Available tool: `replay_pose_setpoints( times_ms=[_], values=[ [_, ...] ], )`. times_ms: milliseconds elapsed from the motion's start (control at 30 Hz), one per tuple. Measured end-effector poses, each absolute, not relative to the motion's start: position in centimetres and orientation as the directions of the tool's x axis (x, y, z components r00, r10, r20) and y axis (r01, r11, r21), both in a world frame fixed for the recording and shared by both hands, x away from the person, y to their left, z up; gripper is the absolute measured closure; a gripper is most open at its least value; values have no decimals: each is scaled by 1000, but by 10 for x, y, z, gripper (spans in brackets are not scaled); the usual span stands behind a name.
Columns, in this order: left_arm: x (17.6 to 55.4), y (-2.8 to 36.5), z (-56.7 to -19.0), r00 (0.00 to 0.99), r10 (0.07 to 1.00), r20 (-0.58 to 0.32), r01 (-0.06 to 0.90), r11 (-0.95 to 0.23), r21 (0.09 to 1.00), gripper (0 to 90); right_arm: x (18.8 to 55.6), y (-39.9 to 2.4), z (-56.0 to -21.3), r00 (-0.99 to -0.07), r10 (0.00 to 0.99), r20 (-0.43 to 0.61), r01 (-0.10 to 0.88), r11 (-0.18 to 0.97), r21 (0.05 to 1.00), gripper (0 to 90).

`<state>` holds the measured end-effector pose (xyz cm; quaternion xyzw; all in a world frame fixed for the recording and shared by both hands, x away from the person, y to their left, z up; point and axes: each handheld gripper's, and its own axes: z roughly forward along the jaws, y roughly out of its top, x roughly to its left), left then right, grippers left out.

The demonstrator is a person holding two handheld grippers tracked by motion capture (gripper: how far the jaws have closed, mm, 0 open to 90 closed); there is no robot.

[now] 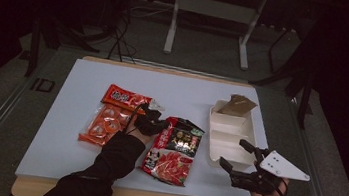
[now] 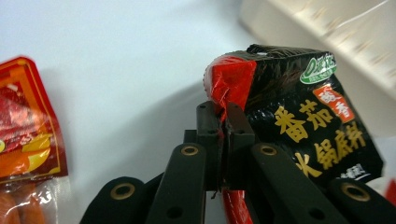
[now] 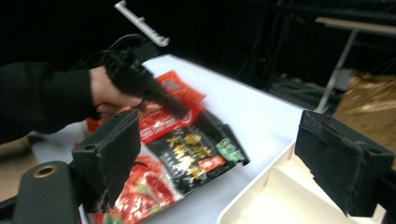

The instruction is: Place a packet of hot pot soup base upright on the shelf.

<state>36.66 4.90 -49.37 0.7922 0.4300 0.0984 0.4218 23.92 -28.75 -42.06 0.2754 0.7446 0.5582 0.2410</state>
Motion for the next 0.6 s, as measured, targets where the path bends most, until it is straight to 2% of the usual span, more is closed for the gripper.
replay_pose_setpoints(
  times_ms=[200,333,600],
  values=[
    [357,52,-482,635,744,-208,564,-263,782,880,237,-290,-418,-697,713,-82,125,234,964,129],
    [351,55,-474,650,720,-242,558,-235,796,880,236,-290,-415,-696,713,-82,117,226,967,114],
    [336,55,-461,675,709,-204,512,-251,821,880,236,-290,-416,-685,724,-79,129,227,965,111]
  ],
)
